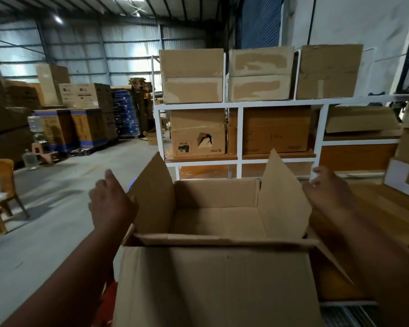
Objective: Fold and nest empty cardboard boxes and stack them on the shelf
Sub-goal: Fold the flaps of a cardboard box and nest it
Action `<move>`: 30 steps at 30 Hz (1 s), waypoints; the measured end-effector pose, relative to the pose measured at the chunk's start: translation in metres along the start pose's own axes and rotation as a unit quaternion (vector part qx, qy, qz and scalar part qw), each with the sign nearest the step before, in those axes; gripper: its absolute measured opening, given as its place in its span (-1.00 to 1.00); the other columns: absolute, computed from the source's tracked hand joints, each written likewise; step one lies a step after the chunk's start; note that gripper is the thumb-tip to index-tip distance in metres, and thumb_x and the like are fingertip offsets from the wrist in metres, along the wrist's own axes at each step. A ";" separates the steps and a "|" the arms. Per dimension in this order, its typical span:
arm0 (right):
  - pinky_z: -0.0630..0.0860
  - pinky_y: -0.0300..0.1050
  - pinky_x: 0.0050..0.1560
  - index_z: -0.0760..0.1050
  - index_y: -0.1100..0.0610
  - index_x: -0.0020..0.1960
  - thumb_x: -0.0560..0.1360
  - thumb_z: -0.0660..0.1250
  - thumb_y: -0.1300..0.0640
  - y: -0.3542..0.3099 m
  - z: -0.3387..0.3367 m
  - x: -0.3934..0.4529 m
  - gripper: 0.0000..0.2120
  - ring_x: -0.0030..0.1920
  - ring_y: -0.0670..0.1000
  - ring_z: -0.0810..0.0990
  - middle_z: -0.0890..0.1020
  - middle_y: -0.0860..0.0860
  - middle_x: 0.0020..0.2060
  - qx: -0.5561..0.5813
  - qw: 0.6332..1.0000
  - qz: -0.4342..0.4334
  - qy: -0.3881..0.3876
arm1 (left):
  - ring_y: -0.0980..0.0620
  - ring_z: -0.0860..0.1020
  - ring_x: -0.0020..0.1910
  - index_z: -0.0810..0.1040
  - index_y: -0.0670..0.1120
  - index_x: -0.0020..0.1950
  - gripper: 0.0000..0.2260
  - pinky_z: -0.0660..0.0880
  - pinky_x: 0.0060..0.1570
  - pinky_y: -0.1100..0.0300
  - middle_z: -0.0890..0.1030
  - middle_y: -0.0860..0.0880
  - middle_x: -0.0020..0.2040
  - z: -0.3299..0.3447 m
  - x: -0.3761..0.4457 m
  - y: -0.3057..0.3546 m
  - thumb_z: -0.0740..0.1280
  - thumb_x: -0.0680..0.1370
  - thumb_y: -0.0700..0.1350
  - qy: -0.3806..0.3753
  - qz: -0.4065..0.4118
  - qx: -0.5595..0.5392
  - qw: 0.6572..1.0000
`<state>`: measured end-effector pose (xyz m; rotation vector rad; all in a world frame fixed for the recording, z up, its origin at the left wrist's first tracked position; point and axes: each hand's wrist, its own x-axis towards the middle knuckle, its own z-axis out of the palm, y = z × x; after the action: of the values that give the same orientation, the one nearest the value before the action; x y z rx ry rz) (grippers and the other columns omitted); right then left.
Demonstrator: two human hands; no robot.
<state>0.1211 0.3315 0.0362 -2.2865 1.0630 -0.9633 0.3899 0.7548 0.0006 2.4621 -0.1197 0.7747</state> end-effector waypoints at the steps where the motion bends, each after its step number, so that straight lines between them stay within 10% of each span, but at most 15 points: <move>1: 0.64 0.17 0.13 0.40 0.00 0.53 0.61 0.47 0.02 -0.002 -0.003 0.003 -0.47 0.18 0.21 0.65 0.65 0.13 0.27 -0.045 0.998 -0.037 0.030 | -0.38 0.44 0.34 0.21 -0.10 0.61 -0.16 0.51 0.21 -0.29 0.46 -0.29 0.41 -0.006 0.002 0.005 0.57 0.45 -0.06 0.023 0.021 0.032 0.999; 6: 0.37 0.30 0.47 0.52 -0.22 0.43 0.56 0.43 0.00 -0.001 0.007 -0.006 -0.55 0.50 0.16 0.40 0.47 0.01 0.50 -0.401 0.892 -0.210 -0.009 | -0.23 0.41 0.51 0.62 0.05 0.38 -0.62 0.36 0.46 -0.30 0.53 -0.13 0.47 -0.011 -0.006 0.031 0.43 0.55 -0.08 -0.026 0.336 0.203 0.919; 10: 0.18 0.39 0.59 0.55 -0.17 0.42 0.70 0.17 -0.18 0.021 0.030 -0.008 -0.64 0.60 0.27 0.25 0.52 -0.01 0.44 -0.430 0.877 -0.121 -0.178 | 0.00 0.59 0.15 0.66 0.08 0.20 -0.75 0.48 0.29 -0.01 0.62 0.04 0.09 0.013 -0.015 0.031 0.32 0.63 0.15 -0.277 0.244 0.282 0.886; 13: 0.00 0.46 0.62 0.50 -0.19 0.50 0.66 0.09 -0.40 0.030 0.037 -0.009 -0.46 0.68 0.32 0.08 0.41 0.03 0.55 -0.430 0.869 -0.066 -0.235 | -0.01 0.58 0.11 0.66 -0.06 0.33 -0.60 0.51 0.13 0.13 0.62 -0.02 0.18 0.025 -0.015 0.022 0.41 0.62 0.17 -0.433 0.184 0.295 0.831; 23: 0.26 0.32 0.51 0.52 -0.13 0.44 0.60 0.24 -0.39 -0.018 0.046 -0.006 -0.47 0.34 0.13 0.51 0.59 -0.01 0.31 -0.363 0.875 -0.133 -0.290 | -0.02 0.55 0.27 0.60 0.01 0.43 -0.55 0.47 0.37 0.00 0.60 -0.04 0.32 0.014 -0.020 0.089 0.41 0.61 0.21 -0.512 0.229 0.206 0.802; 30: 0.49 0.12 0.38 0.41 -0.10 0.60 0.63 0.37 -0.24 -0.085 0.064 0.011 -0.41 0.42 0.12 0.53 0.51 0.02 0.52 -0.290 0.875 -0.202 -0.331 | -0.09 0.51 0.42 0.51 0.11 0.52 -0.51 0.48 0.41 -0.08 0.55 -0.03 0.46 0.024 -0.008 0.172 0.36 0.64 0.27 -0.468 0.375 0.194 0.776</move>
<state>0.2144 0.3807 0.0523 -3.0604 0.6166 0.1119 0.3540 0.5965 0.0622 2.9495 -1.5086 -0.3111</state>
